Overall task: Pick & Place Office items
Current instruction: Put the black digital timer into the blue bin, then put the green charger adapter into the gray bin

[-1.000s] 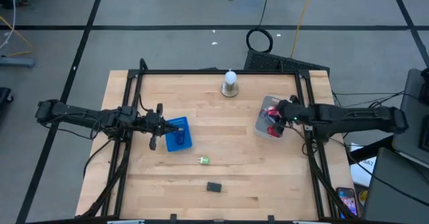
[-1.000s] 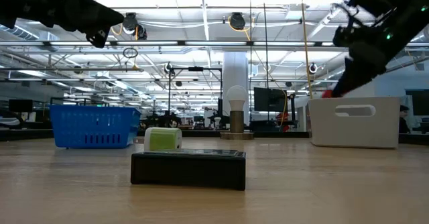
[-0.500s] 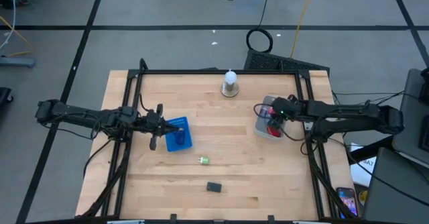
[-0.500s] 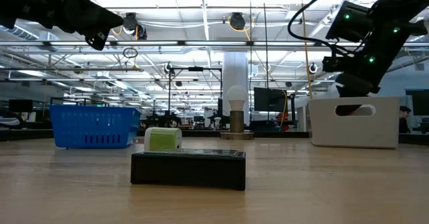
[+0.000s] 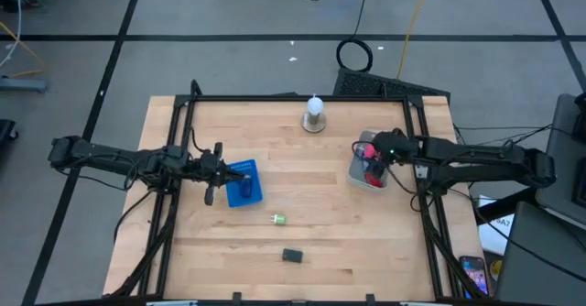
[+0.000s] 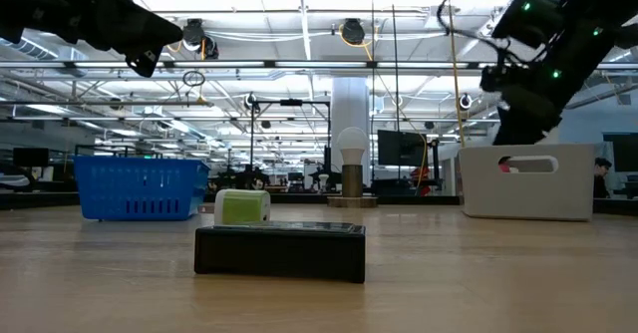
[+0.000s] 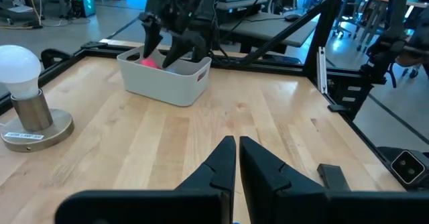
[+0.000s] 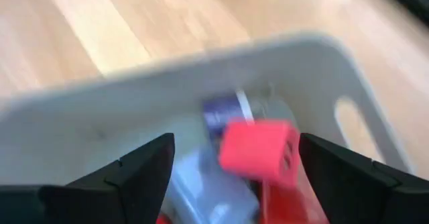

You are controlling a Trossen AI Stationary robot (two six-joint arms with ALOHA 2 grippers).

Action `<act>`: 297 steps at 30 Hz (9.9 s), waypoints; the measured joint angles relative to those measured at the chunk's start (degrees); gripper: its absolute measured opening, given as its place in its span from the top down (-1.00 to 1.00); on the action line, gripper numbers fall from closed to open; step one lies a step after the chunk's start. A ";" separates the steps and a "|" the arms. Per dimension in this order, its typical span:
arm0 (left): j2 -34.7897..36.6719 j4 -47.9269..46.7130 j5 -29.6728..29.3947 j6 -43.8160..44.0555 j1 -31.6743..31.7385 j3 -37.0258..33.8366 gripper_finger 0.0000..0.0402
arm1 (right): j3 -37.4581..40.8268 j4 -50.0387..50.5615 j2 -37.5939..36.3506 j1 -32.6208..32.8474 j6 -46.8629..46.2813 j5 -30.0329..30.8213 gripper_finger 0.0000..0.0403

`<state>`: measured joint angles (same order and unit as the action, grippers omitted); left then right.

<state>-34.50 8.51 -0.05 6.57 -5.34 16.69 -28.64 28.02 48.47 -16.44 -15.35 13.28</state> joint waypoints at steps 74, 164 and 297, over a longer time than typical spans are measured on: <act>-59.51 -13.14 -5.55 7.24 -15.29 36.79 0.78 | 27.52 -37.95 -43.04 26.92 14.12 3.03 0.98; -61.40 -20.34 -3.18 -1.03 -15.54 55.28 0.26 | 27.52 -48.92 -30.38 26.95 -2.03 -0.20 0.98; 6.51 -10.81 -23.07 -4.21 -9.87 2.43 0.53 | 27.52 -53.03 -19.47 31.71 5.55 7.34 0.98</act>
<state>-27.99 -2.30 -23.12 2.36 -15.22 19.12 -1.13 -25.02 29.00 15.27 -9.80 20.62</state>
